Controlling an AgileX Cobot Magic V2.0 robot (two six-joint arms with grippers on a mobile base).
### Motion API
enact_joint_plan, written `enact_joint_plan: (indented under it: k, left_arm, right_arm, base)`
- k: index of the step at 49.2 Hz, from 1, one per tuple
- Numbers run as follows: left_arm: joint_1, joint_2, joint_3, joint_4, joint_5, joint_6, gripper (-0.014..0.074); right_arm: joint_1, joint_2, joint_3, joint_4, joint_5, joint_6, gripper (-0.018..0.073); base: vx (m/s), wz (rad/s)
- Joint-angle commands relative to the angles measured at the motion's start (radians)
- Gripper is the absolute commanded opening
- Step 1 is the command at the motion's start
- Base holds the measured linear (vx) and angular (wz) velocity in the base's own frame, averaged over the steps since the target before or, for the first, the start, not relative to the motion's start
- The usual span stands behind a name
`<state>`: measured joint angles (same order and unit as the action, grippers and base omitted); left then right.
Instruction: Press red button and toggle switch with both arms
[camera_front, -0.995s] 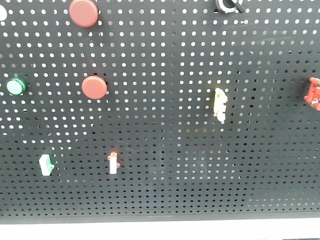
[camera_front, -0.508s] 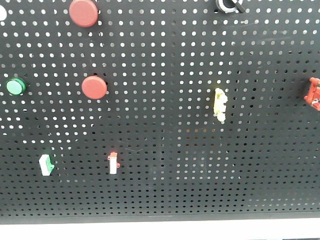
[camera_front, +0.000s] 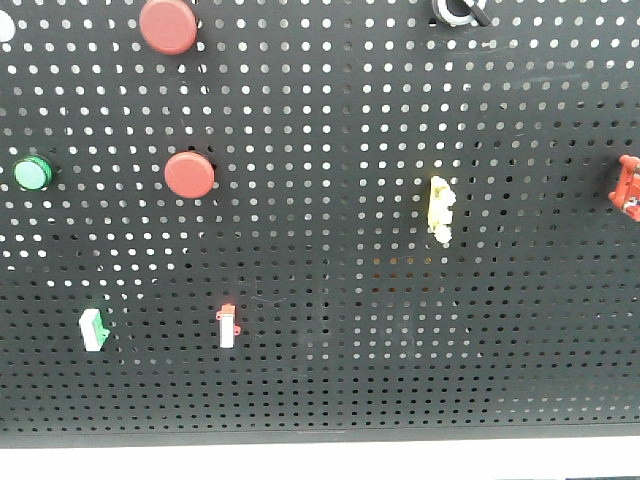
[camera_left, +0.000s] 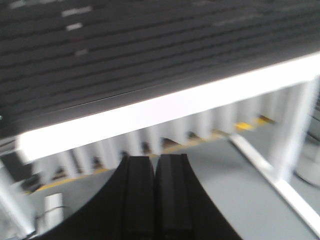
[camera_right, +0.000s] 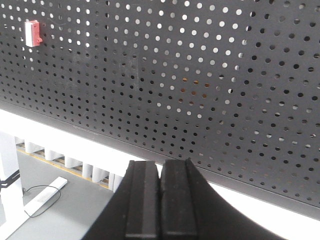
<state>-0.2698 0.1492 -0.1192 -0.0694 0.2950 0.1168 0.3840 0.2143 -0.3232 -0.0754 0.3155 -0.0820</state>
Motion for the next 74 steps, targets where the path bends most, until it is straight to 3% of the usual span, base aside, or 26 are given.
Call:
enact_joint_plan:
  k: [1, 9, 16, 66, 70, 74]
  left_arm:
    - [0.046, -0.064, 0.050, -0.001, -0.127, -0.039, 0.0001]
    - [0.052, -0.183, 0.185, 0.001, -0.177, -0.066, 0.0001]
    - [0.052, -0.170, 0.181, 0.050, -0.184, -0.075, 0.0001]
    - [0.052, -0.167, 0.181, 0.048, -0.202, -0.075, 0.0001]
    - [0.052, -0.167, 0.181, 0.048, -0.202, -0.075, 0.0001]
    - [0.052, -0.167, 0.181, 0.048, -0.202, -0.075, 0.0001]
  right_arm:
    - [-0.007, 0.008, -0.030, -0.011, -0.078, 0.003, -0.0003]
    - [-0.007, 0.008, -0.030, -0.011, -0.078, 0.003, -0.0003]
    - [-0.007, 0.008, -0.030, -0.011, -0.078, 0.003, -0.0003]
    - [-0.008, 0.008, -0.021, 0.012, -0.078, 0.003, -0.0003]
    - [-0.021, 0.008, 0.043, 0.025, -0.175, 0.003, -0.0003]
    - [-0.086, 0.008, 0.149, 0.058, -0.315, 0.005, -0.0003]
  base:
    - [0.00, 0.00]
    - [0.00, 0.00]
    - [0.00, 0.00]
    - [0.00, 0.00]
    - [0.00, 0.00]
    - [0.00, 0.00]
